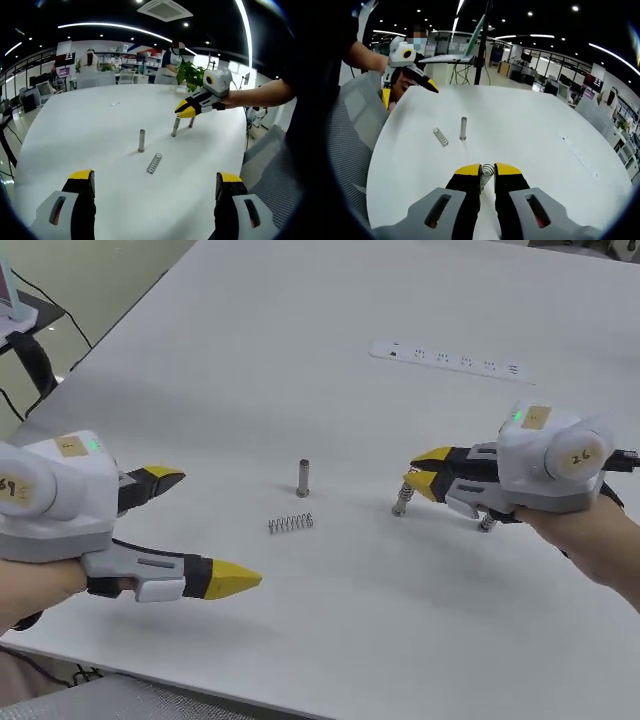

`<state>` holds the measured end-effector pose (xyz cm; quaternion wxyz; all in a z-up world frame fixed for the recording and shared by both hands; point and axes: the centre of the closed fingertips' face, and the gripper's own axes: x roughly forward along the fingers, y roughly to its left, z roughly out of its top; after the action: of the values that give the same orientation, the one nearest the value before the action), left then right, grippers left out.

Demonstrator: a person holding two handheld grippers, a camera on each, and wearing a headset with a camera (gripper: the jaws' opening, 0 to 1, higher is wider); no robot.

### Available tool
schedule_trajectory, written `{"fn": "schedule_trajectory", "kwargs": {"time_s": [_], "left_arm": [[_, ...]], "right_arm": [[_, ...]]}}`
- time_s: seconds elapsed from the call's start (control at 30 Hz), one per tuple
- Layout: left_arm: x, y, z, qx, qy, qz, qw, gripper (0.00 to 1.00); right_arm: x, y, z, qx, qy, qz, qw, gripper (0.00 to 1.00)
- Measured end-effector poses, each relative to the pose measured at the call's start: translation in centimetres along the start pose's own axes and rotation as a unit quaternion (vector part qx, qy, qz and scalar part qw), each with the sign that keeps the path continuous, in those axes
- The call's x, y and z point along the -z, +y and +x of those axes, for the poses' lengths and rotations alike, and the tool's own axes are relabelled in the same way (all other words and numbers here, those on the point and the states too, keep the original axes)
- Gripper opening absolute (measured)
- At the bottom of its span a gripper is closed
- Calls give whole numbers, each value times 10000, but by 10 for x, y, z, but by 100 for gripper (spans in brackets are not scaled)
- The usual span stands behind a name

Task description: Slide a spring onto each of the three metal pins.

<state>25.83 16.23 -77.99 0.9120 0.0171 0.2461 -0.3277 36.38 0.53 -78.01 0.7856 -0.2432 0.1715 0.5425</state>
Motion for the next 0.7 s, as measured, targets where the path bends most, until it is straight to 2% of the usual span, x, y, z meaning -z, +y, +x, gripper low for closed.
{"fn": "schedule_trajectory", "kwargs": {"time_s": [0.53,0.7], "left_arm": [[5,3,-2,-51,26,-27,10000,98],[4,3,-1,-25,44,-2,10000,98]], "right_arm": [[17,10,11,-87,357,-82,9993,8],[17,8,11,-69,323,-48,9994,8]]}}
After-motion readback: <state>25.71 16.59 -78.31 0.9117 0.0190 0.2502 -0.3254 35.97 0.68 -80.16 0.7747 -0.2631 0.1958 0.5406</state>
